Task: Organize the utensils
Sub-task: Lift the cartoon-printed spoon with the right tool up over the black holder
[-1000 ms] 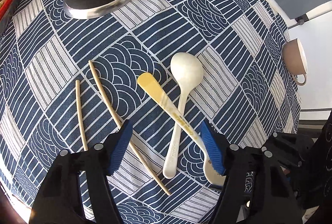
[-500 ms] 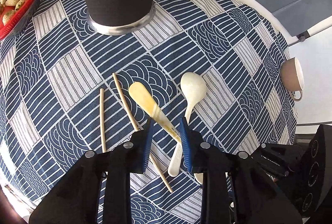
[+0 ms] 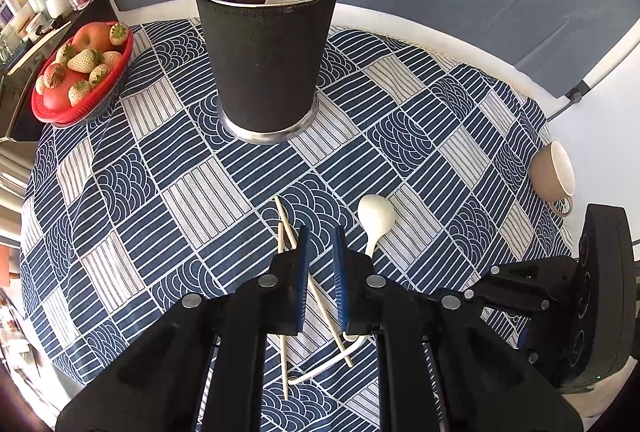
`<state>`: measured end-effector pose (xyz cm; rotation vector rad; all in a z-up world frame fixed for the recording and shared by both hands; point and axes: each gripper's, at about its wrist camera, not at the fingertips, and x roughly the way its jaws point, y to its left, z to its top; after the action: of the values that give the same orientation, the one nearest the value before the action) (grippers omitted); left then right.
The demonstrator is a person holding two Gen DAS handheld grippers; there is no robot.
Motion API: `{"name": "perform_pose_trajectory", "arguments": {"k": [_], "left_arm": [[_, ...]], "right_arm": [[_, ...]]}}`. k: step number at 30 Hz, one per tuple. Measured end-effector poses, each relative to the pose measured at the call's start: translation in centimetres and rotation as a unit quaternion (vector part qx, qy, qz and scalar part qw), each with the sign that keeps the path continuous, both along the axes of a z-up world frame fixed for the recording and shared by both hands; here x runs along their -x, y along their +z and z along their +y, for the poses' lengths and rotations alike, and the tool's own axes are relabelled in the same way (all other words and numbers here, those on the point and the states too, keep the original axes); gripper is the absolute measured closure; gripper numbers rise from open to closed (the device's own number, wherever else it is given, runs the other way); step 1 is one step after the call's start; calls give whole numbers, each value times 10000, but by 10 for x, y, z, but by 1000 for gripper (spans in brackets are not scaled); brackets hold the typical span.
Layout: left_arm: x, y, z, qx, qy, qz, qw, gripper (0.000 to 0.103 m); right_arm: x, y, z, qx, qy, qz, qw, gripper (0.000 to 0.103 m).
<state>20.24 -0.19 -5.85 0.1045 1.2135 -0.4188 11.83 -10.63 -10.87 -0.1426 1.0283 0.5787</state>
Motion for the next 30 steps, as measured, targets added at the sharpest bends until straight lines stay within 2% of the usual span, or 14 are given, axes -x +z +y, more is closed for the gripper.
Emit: {"name": "perform_pose_trajectory", "arguments": {"k": [8, 10, 13, 15, 18, 24, 28, 29, 30], "left_arm": [[17, -6, 15, -120, 59, -43, 9999, 91], [21, -8, 18, -82, 18, 1, 10000, 86], [29, -6, 19, -71, -111, -126, 9998, 73], [35, -5, 18, 3, -242, -214, 9995, 58], [42, -3, 16, -11, -403, -384, 9984, 48], [51, -6, 10, -247, -699, -623, 9953, 46], [54, -6, 9, -236, -872, -691, 9935, 46], [54, -5, 8, -243, -940, -735, 9926, 49], [55, -6, 7, -256, -999, -760, 9918, 66]], "right_arm": [[1, 2, 4, 64, 127, -33, 9999, 98], [-1, 7, 5, 37, 95, -71, 9999, 99], [-6, 17, 4, 134, 68, -235, 9996, 99], [-11, 25, 2, 177, 34, -326, 9993, 99], [-18, 37, -1, 196, -12, -476, 9987, 99], [-26, 64, -4, 181, -40, -784, 9968, 99], [-27, 80, -2, 189, -17, -994, 9949, 99], [-27, 83, -1, 183, -13, -1029, 9945, 99], [-28, 87, -1, 175, -5, -1059, 9942, 99]]}}
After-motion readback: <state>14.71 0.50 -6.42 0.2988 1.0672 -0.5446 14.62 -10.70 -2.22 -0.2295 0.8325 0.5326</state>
